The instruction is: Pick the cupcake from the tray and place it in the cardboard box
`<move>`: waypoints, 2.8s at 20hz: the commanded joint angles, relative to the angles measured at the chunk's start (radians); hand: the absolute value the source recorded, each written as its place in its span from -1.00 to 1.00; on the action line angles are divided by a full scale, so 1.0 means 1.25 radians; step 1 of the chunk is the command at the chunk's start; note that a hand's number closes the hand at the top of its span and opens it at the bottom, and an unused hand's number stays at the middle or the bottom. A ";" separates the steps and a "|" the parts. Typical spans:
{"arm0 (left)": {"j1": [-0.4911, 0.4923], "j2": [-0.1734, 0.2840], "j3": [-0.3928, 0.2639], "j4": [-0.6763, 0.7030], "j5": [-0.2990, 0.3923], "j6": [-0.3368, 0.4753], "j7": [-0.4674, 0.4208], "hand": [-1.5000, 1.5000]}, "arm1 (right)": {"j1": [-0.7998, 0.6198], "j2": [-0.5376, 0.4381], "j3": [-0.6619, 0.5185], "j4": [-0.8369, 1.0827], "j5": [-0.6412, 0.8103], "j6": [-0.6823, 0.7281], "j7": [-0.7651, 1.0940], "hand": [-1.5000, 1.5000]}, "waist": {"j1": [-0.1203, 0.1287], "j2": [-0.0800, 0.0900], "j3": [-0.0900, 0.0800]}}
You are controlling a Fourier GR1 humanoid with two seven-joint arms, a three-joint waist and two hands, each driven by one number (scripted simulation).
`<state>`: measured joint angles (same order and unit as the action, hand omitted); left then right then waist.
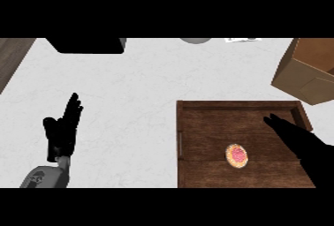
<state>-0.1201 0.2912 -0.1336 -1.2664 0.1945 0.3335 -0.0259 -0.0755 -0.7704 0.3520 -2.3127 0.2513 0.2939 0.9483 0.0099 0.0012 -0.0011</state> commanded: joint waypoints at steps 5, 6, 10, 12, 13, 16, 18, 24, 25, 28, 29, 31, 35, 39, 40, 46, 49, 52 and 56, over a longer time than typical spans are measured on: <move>0.043 -0.024 0.007 -0.040 -0.029 0.001 0.010 0.00 | -0.127 0.143 0.078 0.024 0.025 0.090 0.186 -1.00 | 0.001 -0.001 0.000; -0.011 -0.030 0.024 0.008 -0.032 0.005 0.020 0.00 | -0.088 0.159 0.107 0.078 0.097 0.058 0.109 -1.00 | -0.005 0.000 0.000; -0.004 -0.030 0.014 -0.031 -0.036 -0.008 0.053 0.00 | -0.108 0.168 0.090 0.104 0.095 0.088 0.138 -1.00 | -0.006 -0.001 0.000; -0.016 -0.025 0.029 -0.006 -0.036 -0.013 0.038 0.00 | -0.111 0.203 0.140 0.087 0.121 0.084 0.199 -1.00 | -0.008 -0.001 0.000; 0.036 -0.023 0.016 -0.066 -0.039 -0.012 0.054 0.00 | -0.137 0.204 0.110 0.080 0.083 0.117 0.212 -1.00 | -0.003 -0.002 0.000; 0.014 -0.003 0.064 -0.008 -0.015 -0.048 0.015 0.00 | -0.105 0.231 0.168 0.073 0.156 0.084 0.232 -1.00 | -0.007 -0.002 0.000; 0.058 -0.030 0.038 -0.037 -0.044 -0.017 -0.003 0.00 | -0.067 0.226 0.169 0.086 0.187 0.070 0.195 -1.00 | -0.008 -0.003 0.001; 0.022 -0.045 0.041 -0.011 -0.065 -0.015 0.004 0.00 | -0.127 0.257 0.087 0.183 0.152 0.126 0.163 -1.00 | -0.006 -0.001 0.000; -0.024 -0.028 0.066 -0.009 -0.046 -0.025 0.050 0.00 | -0.121 0.246 0.092 0.169 0.160 0.139 0.167 -1.00 | -0.008 -0.001 0.000; 0.016 -0.019 0.073 -0.034 -0.037 -0.049 0.036 0.00 | -0.053 0.276 0.157 0.182 0.252 0.083 0.153 -1.00 | -0.008 -0.002 0.001; -0.016 -0.029 0.060 0.005 -0.060 -0.046 0.036 0.00 | -0.128 0.299 0.120 0.255 0.233 0.109 0.134 -1.00 | -0.006 0.000 0.001; -0.017 -0.022 0.064 -0.045 -0.056 -0.043 0.075 0.00 | -0.103 0.297 0.137 0.252 0.258 0.114 0.127 -1.00 | -0.006 -0.002 0.001; -0.013 -0.070 0.065 0.028 -0.074 -0.028 0.009 0.00 | -0.136 0.348 0.140 0.222 0.254 0.172 0.195 -1.00 | -0.010 -0.001 0.000; 0.022 -0.042 0.084 -0.024 -0.064 -0.062 0.037 0.00 | -0.066 0.330 0.133 0.306 0.323 0.115 0.056 -1.00 | -0.007 -0.001 0.001; -0.015 -0.066 0.065 -0.018 -0.088 -0.040 0.059 0.00 | -0.095 0.315 0.074 0.317 0.298 0.150 0.029 -1.00 | -0.008 -0.001 0.001; 0.006 -0.039 0.102 -0.047 -0.082 -0.074 0.060 0.00 | -0.074 0.382 0.107 0.351 0.371 0.154 0.041 -1.00 | -0.006 -0.002 0.001; 0.030 -0.054 0.071 -0.148 -0.113 -0.043 0.139 0.00 | -0.064 0.394 0.097 0.375 0.395 0.139 -0.003 -1.00 | -0.004 -0.002 0.001; -0.026 -0.047 0.144 0.024 -0.092 -0.085 0.023 0.00 | -0.067 0.409 0.078 0.429 0.414 0.130 -0.057 -1.00 | -0.008 0.000 0.001; 0.029 -0.054 0.141 -0.049 -0.105 -0.108 0.045 0.00 | -0.022 0.420 0.046 0.396 0.440 0.140 -0.105 -1.00 | -0.007 -0.001 0.001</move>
<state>-0.1053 0.2144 0.0214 -1.2912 0.0677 0.2257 0.0146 -0.1213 -0.2793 0.4165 -1.8489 0.7533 0.4796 0.8500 -0.0001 -0.0003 -0.0001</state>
